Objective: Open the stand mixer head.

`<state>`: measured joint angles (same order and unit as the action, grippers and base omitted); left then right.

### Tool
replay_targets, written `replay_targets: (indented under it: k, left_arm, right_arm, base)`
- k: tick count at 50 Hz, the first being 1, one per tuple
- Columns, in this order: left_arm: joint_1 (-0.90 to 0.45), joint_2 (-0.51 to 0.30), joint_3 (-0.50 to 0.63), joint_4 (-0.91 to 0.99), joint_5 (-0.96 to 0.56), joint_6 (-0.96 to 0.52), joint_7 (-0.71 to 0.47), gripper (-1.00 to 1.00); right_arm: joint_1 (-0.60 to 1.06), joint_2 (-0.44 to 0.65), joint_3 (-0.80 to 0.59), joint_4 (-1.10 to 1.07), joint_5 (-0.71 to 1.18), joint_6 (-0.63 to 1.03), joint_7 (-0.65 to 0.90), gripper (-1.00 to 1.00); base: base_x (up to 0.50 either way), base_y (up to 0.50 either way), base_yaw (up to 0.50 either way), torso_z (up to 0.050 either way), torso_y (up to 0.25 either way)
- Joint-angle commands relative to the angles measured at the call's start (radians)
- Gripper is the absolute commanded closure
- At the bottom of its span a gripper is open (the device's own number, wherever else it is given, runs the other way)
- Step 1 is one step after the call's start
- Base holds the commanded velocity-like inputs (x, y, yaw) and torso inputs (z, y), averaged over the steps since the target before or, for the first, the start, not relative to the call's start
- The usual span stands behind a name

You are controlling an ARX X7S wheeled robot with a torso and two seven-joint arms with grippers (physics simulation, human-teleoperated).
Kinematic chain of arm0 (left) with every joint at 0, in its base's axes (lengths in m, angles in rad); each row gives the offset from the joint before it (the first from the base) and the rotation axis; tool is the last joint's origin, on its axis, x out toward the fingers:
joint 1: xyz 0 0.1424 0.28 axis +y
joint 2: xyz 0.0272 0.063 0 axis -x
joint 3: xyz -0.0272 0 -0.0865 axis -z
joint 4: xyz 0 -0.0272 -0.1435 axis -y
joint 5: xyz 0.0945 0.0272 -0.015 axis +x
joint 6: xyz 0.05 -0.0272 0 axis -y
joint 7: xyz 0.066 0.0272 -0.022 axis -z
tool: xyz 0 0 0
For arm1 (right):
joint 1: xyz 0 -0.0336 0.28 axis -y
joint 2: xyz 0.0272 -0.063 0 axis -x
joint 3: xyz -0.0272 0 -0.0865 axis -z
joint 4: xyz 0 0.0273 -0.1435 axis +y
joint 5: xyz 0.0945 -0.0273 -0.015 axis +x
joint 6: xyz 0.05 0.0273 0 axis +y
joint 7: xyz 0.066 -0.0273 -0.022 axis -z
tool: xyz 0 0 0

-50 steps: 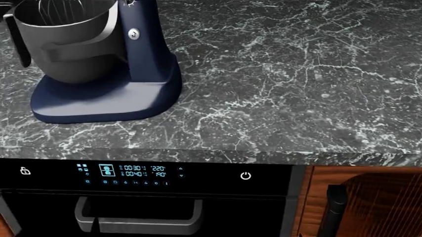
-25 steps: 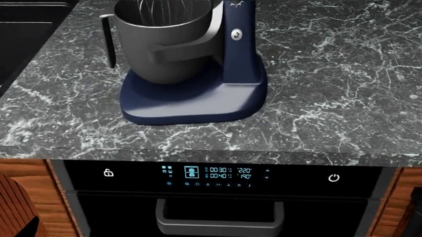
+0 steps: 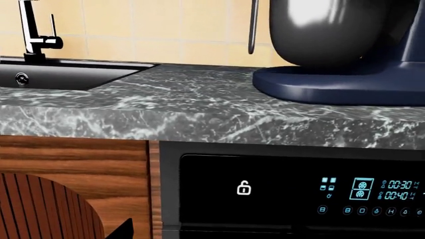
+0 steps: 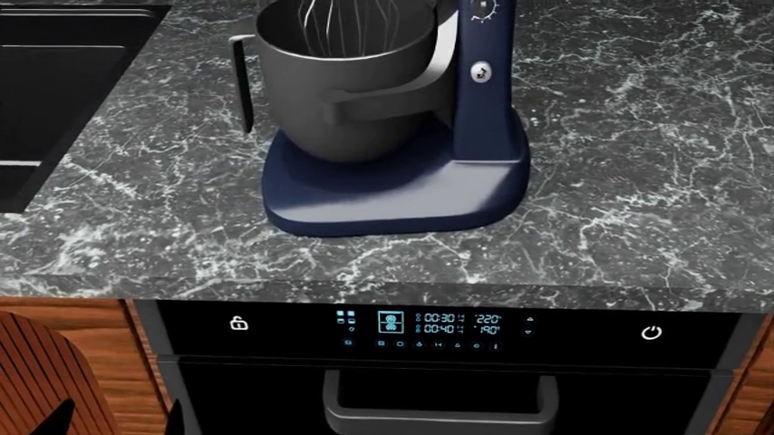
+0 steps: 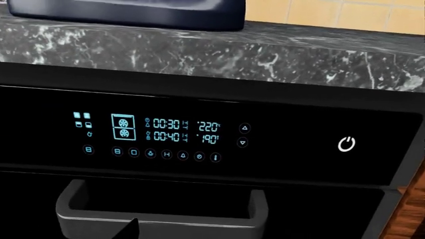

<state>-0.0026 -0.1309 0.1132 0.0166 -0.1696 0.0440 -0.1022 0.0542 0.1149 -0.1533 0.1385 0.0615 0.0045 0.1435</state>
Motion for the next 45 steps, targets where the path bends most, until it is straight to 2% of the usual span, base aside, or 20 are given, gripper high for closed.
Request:
replay_targets:
  k: [1,24,25,26,29,33,35,36,37,38,40,41,42,45]
  left_arm:
    - [0.002,-0.012,0.013,0.002,-0.039,-0.005,0.020,-1.00]
    - [-0.003,-0.024,0.030,-0.011,-0.048,-0.006,0.002,-1.00]
    - [-0.009,-0.025,0.034,-0.013,-0.037,-0.033,-0.012,-1.00]
    - [-0.018,-0.028,0.037,-0.022,-0.090,-0.090,0.021,-1.00]
    - [-0.011,-0.031,0.038,0.001,-0.076,-0.081,0.005,-1.00]
    - [-0.022,-0.062,0.032,0.182,-0.112,-0.262,-0.045,-1.00]
    - [-0.067,-0.087,0.025,0.323,-0.145,-0.464,-0.101,-1.00]
    - [-0.148,-0.102,-0.027,0.473,-0.227,-0.614,-0.179,-1.00]
    - [-0.176,-0.110,-0.047,0.586,-0.257,-0.729,-0.197,-1.00]
    - [-0.221,-0.115,-0.084,0.655,-0.305,-0.810,-0.227,-1.00]
    - [-0.265,-0.125,-0.131,0.754,-0.370,-0.908,-0.262,-1.00]
    - [-0.415,-0.101,-0.281,0.864,-0.520,-1.058,-0.389,-1.00]
    - [-0.556,-0.106,-0.309,0.875,-0.656,-1.165,-0.401,-1.00]
    - [-0.570,-0.110,-0.333,0.876,-0.676,-1.173,-0.410,-1.00]
  right_arm:
    - [0.006,0.006,-0.006,0.017,0.021,-0.012,0.003,-1.00]
    - [0.003,0.021,-0.022,0.003,0.043,-0.006,0.018,-1.00]
    - [0.004,0.022,-0.025,0.002,0.042,-0.001,0.018,-1.00]
    - [0.001,0.021,-0.021,-0.007,0.060,0.003,0.010,-1.00]
    - [0.000,0.022,-0.017,-0.045,0.084,0.058,0.011,-1.00]
    - [-0.011,0.046,-0.004,-0.239,0.095,0.181,0.046,-1.00]
    - [0.011,0.070,-0.007,-0.398,0.110,0.306,0.056,-1.00]
    - [0.074,0.103,0.016,-0.548,0.244,0.456,0.040,-1.00]
    - [0.096,0.104,0.032,-0.698,0.275,0.568,0.047,-1.00]
    - [0.138,0.114,0.031,-0.790,0.280,0.620,0.063,-1.00]
    - [0.181,0.096,0.076,-0.830,0.363,0.685,0.064,-1.00]
    - [0.331,0.104,0.108,-0.913,0.386,0.816,0.125,-1.00]
    - [0.410,0.101,0.112,-0.915,0.393,0.834,0.132,-1.00]
    - [0.423,0.105,0.102,-0.922,0.393,0.841,0.135,-1.00]
  base:
    - [0.00,0.00,0.00,0.050,0.000]
    - [0.00,0.00,0.00,0.050,0.000]
    - [0.00,0.00,0.00,0.048,0.000]
    - [0.00,0.00,0.00,0.000,0.000]
    - [0.00,0.00,0.00,0.000,0.000]
    - [0.00,0.00,0.00,0.000,0.000]
    - [0.00,0.00,0.00,0.000,0.000]
    - [0.00,0.00,0.00,0.000,0.000]
    - [0.00,0.00,0.00,0.000,0.000]
    - [0.00,0.00,0.00,0.000,0.000]
    - [0.00,0.00,0.00,0.000,0.000]
    - [0.00,0.00,0.00,0.000,0.000]
    - [0.00,0.00,0.00,0.000,0.000]
    - [0.00,0.00,0.00,0.000,0.000]
